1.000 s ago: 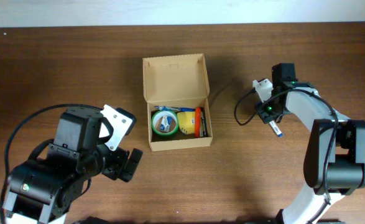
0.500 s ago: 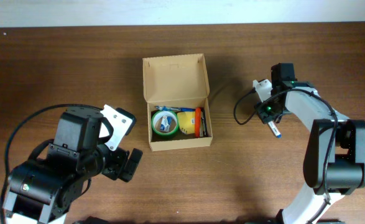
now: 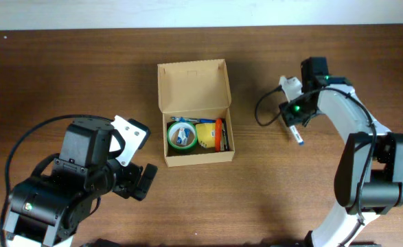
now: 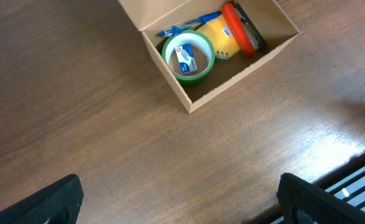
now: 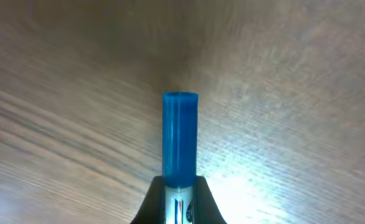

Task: Pack container
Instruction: 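Lift the marker and carry it left into the box, then lower the marker into the box and open the right gripper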

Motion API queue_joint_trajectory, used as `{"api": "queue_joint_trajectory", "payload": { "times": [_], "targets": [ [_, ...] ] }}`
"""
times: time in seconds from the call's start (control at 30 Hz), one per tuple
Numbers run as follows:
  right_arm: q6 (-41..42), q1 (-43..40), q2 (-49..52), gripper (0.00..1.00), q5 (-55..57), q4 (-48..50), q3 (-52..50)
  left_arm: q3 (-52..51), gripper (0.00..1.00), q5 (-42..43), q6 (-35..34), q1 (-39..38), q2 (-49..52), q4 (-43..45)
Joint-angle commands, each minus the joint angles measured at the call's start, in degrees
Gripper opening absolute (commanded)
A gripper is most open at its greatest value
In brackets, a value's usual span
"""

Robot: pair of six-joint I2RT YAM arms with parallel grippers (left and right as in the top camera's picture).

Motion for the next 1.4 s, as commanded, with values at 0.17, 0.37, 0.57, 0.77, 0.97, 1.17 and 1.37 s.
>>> {"api": "queue_joint_trajectory", "payload": {
  "times": [0.17,0.37,0.57,0.77,0.97,1.17,1.37],
  "targets": [
    [1.92,4.15,-0.42,0.04,-8.79,-10.32,15.30,1.01,0.99,0.79,0.94,-0.07,0.00,0.13],
    [-0.98,14.29,-1.11,0.04,-8.79,-17.11,27.47,1.01,1.00,0.81,0.94,-0.07,0.00,0.13],
    [-9.68,24.72,-1.11,0.04,-8.76,-21.59,31.32,1.01,1.00,0.81,0.94,-0.07,0.00,0.13],
    [-19.28,32.57,-0.98,0.04,-9.01,-24.63,29.86,1.01,1.00,0.81,0.94,-0.07,0.00,0.13],
    [-25.40,36.35,-0.85,0.04,-8.52,-19.93,23.93,1.01,1.00,0.81,0.94,-0.07,0.00,0.13],
    [-25.40,36.33,-0.85,0.04,-8.57,-10.38,16.90,1.01,1.00,0.81,0.94,-0.07,0.00,0.13],
    [-25.20,36.35,-0.85,0.04,-8.57,-6.91,15.72,1.01,1.00,0.81,0.94,-0.07,0.00,0.13]
  ]
}}
